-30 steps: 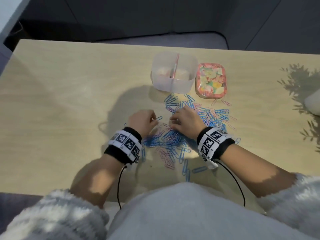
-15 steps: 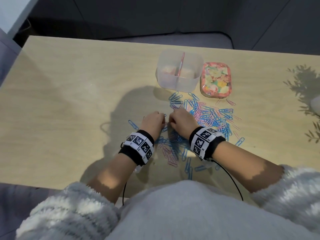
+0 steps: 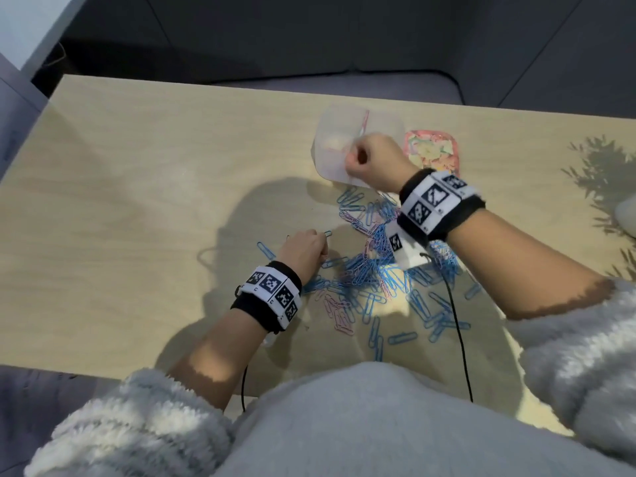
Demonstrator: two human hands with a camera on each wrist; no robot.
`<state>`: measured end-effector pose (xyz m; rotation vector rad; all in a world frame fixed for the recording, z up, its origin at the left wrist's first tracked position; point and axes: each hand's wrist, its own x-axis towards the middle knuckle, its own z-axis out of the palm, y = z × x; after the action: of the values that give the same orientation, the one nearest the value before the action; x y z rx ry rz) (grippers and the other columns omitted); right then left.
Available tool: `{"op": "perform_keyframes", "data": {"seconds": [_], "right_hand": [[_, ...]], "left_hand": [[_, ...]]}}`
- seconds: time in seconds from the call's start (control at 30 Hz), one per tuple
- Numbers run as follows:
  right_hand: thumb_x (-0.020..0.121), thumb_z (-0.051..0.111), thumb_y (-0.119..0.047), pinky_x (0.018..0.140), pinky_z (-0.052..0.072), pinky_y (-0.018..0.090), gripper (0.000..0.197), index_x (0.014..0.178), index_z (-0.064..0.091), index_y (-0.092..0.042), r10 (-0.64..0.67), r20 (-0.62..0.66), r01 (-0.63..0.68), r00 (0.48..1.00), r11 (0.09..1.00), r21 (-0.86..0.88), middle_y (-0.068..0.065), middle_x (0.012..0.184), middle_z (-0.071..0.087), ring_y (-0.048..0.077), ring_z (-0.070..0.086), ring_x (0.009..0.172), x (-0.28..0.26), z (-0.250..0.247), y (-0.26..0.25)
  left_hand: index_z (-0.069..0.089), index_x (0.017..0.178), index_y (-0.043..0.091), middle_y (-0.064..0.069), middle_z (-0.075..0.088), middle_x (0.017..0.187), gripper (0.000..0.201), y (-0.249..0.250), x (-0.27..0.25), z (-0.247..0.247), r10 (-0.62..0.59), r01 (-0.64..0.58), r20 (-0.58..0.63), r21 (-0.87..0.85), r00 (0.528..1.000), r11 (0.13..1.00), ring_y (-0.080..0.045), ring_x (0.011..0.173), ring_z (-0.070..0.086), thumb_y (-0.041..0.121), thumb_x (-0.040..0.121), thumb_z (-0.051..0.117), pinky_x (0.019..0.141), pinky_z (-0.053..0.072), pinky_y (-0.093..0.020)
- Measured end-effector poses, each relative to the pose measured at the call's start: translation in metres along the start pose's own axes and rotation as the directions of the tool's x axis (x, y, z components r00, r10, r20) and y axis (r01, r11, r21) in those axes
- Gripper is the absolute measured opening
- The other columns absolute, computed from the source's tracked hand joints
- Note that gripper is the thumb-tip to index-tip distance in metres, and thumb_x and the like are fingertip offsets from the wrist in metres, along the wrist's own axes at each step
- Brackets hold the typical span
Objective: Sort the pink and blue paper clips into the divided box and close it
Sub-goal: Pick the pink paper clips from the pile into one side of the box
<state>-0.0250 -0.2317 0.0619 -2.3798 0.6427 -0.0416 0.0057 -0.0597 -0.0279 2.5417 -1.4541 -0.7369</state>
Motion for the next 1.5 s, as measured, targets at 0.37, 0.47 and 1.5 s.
{"op": "perform_keyframes", "data": {"seconds": [0.37,0.47,1.5], "right_hand": [[0.088,0.053,-0.004,0.054,0.036,-0.006,0.02,0.099,0.069,0.002,0.049,-0.143,-0.041,0.988,0.998,0.054,0.014,0.112,0.065,0.027,0.059,0.104,0.057,0.01,-0.004],[0.089,0.051,-0.005,0.086,0.046,0.009,0.025,0.107,0.068,-0.002,0.073,-0.177,-0.051,0.982,0.991,0.124,0.012,0.118,0.065,0.025,0.06,0.11,0.053,0.007,0.003],[0.085,0.054,-0.011,0.083,0.05,0.039,0.017,0.092,0.07,-0.014,0.091,-0.021,-0.093,0.996,0.988,-0.121,0.008,0.106,0.066,0.029,0.06,0.098,-0.077,0.05,0.091]], "left_hand": [[0.053,0.103,0.002,-0.016,0.059,0.106,0.018,0.002,0.007,-0.026,0.061,-0.062,-0.085,-0.002,0.995,0.998,-0.031,0.097,0.056,0.008,0.093,0.04,0.08,0.042,-0.035],[0.056,0.101,0.001,-0.016,0.061,0.103,0.016,0.003,0.024,-0.07,0.06,-0.1,-0.254,-0.148,0.965,0.984,-0.029,0.093,0.056,0.011,0.093,0.046,0.078,0.039,-0.033],[0.061,0.098,0.005,-0.013,0.056,0.109,0.018,0.002,0.04,-0.013,0.137,-0.132,-0.146,0.041,0.98,0.99,-0.03,0.103,0.05,0.015,0.09,0.05,0.084,0.04,-0.038]]}}
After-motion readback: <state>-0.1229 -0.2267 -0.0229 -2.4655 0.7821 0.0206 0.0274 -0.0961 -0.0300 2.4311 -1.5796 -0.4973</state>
